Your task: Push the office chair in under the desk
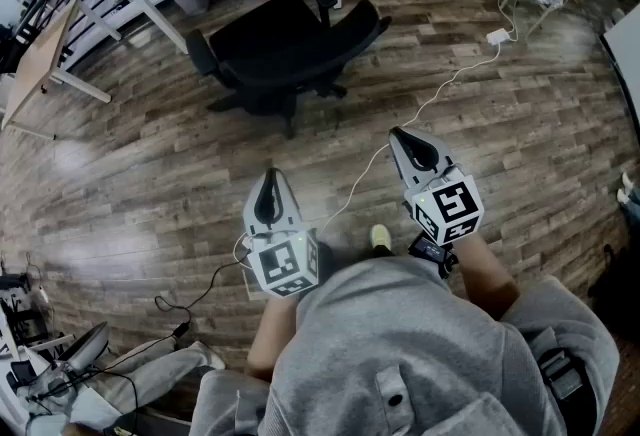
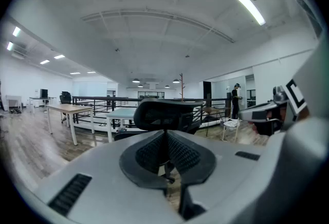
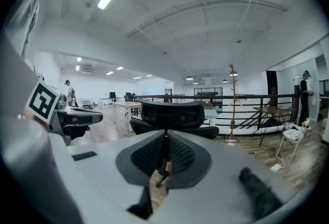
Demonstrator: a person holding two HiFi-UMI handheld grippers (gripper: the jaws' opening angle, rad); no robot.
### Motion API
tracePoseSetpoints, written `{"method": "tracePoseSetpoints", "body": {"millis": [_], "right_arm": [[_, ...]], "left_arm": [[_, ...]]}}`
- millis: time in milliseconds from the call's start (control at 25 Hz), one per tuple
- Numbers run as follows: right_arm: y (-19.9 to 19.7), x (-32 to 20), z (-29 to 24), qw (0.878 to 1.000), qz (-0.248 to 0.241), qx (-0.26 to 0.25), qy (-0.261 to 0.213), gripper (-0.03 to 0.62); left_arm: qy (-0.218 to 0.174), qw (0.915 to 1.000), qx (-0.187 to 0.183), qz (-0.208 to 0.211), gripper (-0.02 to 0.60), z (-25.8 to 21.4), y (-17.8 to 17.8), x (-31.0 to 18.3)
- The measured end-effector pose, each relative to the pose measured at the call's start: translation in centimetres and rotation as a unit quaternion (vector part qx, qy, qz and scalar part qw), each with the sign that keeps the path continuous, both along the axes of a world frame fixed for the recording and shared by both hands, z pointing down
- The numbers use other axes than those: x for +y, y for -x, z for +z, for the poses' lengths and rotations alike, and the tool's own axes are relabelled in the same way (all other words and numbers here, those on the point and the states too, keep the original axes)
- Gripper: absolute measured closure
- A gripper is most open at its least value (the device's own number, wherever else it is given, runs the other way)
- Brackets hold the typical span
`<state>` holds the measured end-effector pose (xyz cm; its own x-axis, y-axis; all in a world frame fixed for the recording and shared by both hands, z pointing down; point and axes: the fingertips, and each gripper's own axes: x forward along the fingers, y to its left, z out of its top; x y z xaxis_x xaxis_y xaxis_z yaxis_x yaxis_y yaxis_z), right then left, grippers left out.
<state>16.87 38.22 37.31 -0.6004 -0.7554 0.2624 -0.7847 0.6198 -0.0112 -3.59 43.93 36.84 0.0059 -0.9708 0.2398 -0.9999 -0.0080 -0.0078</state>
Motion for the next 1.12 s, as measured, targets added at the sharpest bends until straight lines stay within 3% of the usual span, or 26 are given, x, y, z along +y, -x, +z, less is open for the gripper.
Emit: {"method": "tracePoseSetpoints", "body": {"millis": [280,560,800,1120], "right_arm": [[-6.6,0.1,-0.1,1.0,-0.006,-0.013,0.006,0.565],[-6.7,0.7,-0.8,1.0,-0.026,0.001,-0.015,0.565],[-6.5,0.3,-1.3,0.999,-0.037,-0.022,-0.007,0.563],[-7.4,-0.8,-1.0,0.998,-0.047,-0.024,-0.017,0.566]], "left_arm": [[-0.001,0.9993,-0.002,-0.036,0.554,-0.5,-4.7,2.2],[-0.018,0.9986,-0.021,-0.044,0.554,-1.3,-6.1,2.2],[-0.021,0.9973,-0.024,-0.067,0.554,-2.1,-5.5,2.6],[-0.023,0.9968,-0.035,-0.068,0.554,-2.1,-6.8,1.5]]}}
